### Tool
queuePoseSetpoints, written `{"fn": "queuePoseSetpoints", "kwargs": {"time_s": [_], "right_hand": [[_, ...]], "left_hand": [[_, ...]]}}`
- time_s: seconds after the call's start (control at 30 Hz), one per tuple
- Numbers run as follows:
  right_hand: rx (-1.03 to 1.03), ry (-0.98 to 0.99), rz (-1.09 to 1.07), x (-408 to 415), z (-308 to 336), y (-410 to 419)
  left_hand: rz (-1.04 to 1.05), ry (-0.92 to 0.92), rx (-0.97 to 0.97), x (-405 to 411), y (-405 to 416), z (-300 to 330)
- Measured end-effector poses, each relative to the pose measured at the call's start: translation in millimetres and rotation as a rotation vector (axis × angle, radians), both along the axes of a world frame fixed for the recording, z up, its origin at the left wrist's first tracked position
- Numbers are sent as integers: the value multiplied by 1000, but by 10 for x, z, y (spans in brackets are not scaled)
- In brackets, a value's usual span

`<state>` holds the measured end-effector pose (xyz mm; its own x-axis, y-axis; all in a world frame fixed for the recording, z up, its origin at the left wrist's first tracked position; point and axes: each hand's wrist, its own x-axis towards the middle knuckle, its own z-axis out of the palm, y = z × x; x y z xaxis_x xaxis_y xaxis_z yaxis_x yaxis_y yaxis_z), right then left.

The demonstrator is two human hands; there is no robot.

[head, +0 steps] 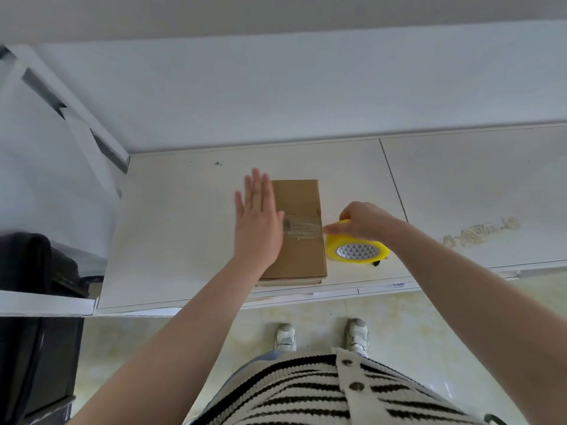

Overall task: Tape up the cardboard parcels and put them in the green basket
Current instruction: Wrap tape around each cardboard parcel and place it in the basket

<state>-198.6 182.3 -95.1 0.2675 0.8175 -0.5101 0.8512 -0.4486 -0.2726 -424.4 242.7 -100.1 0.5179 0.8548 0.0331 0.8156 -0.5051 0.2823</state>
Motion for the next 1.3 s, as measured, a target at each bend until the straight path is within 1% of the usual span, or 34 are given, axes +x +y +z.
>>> {"fn": "queuePoseSetpoints", "kwargs": {"time_s": [0.07,0.13,0.17,0.4,0.5,0.6,0.67,0.77,0.83,0.93,1.03,1.17,1.3], "right_hand": [[9,-7,-3,-7,13,-18],[11,-21,1,-12,15,-35],[13,-28,4,-14,16,-43],[117,50,25,-75,68,70],[98,19,35,-101,47,92],[81,-3,48,-112,43,117],[75,-12,57,-126,35,142],[70,-29,66,-141,11,162],[69,-35,68,-126,-5,158],[76,-29,43,-94,-3,151],[72,-21,38,-99,2,169],[74,-12,24,-102,-18,179],[68,-17,17,-125,-14,186]], "left_hand": [[-154,85,3,190,-20,-17],[-208,210,18,254,-36,-93],[-206,239,24,243,-36,-129],[-137,214,17,76,44,-167],[-139,261,11,100,44,-130],[-148,283,-33,141,99,-90],[-142,294,-9,162,104,-72],[-135,234,73,253,45,-40],[-173,219,59,330,17,-59],[-202,248,34,365,72,-85],[-191,264,59,211,149,-117],[-105,314,103,-184,231,-143],[-65,335,64,-258,237,-114]]}}
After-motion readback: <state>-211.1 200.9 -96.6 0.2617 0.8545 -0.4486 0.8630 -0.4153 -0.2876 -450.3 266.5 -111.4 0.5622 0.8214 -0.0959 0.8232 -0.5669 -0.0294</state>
